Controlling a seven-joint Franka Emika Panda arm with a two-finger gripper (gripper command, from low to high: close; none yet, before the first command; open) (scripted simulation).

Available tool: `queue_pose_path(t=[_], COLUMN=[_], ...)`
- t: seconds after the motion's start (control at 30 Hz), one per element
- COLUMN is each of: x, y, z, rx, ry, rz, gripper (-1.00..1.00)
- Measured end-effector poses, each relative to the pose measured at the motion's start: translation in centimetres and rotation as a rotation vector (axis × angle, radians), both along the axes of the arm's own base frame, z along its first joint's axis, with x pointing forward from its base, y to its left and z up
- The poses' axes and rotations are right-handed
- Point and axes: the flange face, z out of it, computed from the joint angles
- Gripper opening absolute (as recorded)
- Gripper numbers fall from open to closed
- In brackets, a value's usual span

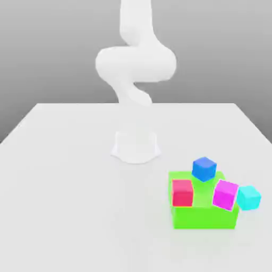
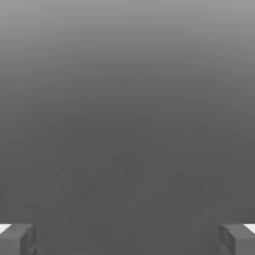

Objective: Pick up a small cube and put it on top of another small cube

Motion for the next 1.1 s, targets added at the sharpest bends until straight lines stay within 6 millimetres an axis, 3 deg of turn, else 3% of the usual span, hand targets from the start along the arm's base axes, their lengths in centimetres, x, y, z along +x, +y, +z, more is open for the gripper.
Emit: queue_pose_path(t=[0.13,0.3,0.47,0.53,0.63,0.77,0.93,0.97,1.1], x=[3.7,4.7,1.9,-0.1,-4.6,-9.6,-10.4,-10.4,-10.4], y=[6.2,14.2,21.4,23.7,27.4,28.7,28.8,28.7,28.7], z=[-8.1,-18.5,-29.1,-33.2,-39.2,-46.5,-52.3,-53.3,-53.3], rx=[-0.105,-0.236,-0.371,-0.425,-0.515,-0.613,-0.627,-0.627,-0.628], ry=[0.112,0.232,0.335,0.374,0.423,0.489,0.501,0.502,0.503], rz=[0.258,0.579,0.908,1.041,1.267,1.498,1.536,1.537,1.537], gripper=[0.00,0.00,0.00,0.00,0.00,0.00,0.00,-1.00,-1.00])
